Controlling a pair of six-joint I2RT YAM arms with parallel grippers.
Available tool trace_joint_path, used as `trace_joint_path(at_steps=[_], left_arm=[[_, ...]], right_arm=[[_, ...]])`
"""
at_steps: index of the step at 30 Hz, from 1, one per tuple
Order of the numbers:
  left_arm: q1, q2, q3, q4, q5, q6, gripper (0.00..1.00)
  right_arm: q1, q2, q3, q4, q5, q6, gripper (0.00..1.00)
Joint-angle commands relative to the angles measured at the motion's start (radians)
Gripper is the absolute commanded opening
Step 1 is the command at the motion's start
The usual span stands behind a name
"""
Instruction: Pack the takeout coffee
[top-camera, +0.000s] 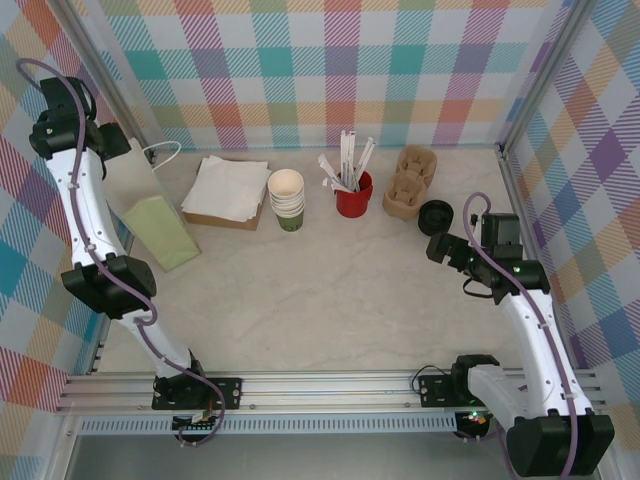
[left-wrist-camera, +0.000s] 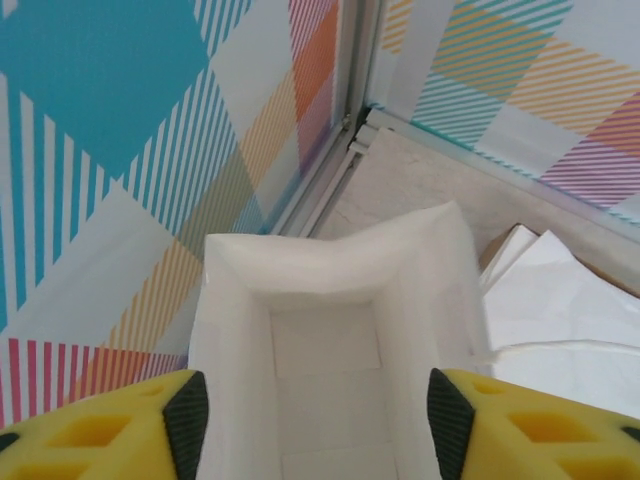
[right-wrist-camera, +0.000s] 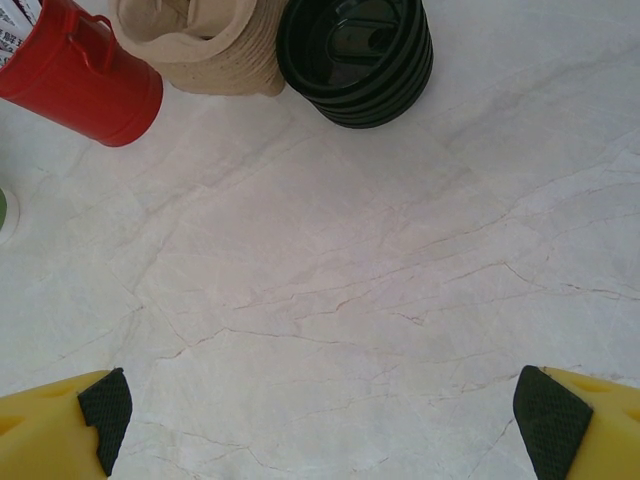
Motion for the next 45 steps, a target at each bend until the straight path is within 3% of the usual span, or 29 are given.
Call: trace_joint_path(at_steps=[1, 10, 14, 18, 25, 31, 45], left_arm=[[0.015, -0.068, 0.034, -0.054, 0.072, -0.048, 0.67], [0.011, -0.187, 0.025, -0.096, 0.238, -0.119, 0.75], [-0.041, -0.249, -0.027, -0.094, 0.302, -0.156, 0.76], [-0.184, -0.325, -0.143, -0.05, 0.325, -0.205, 0.76], [-0.485, -0.391, -0.327, 0.017, 0.254, -0.291, 0.76], [-0.637, -0.36, -0.461, 0.081, 0.265, -0.371, 0.75], [-0.662, -0.158, -0.449, 0.108, 0.325, -0.472, 0.73]], right_arm=[[0.005, -0.015, 0.045, -0.03, 0.005, -0.015, 1.0], [0.005, -0.013, 0.071, -0.048, -0.012, 0.001, 1.0], [0.005, -0.01, 0.075, -0.045, -0.028, 0.022, 1.0], [0.005, -0.008, 0.084, -0.046, -0.043, 0.039, 1.0], [0.005, 0.009, 0.111, -0.057, -0.045, 0.044, 1.0], [0.005, 0.067, 0.155, -0.07, -0.031, 0.024, 1.0], [0.005, 0.299, 0.21, 0.045, 0.069, 0.045, 1.0]])
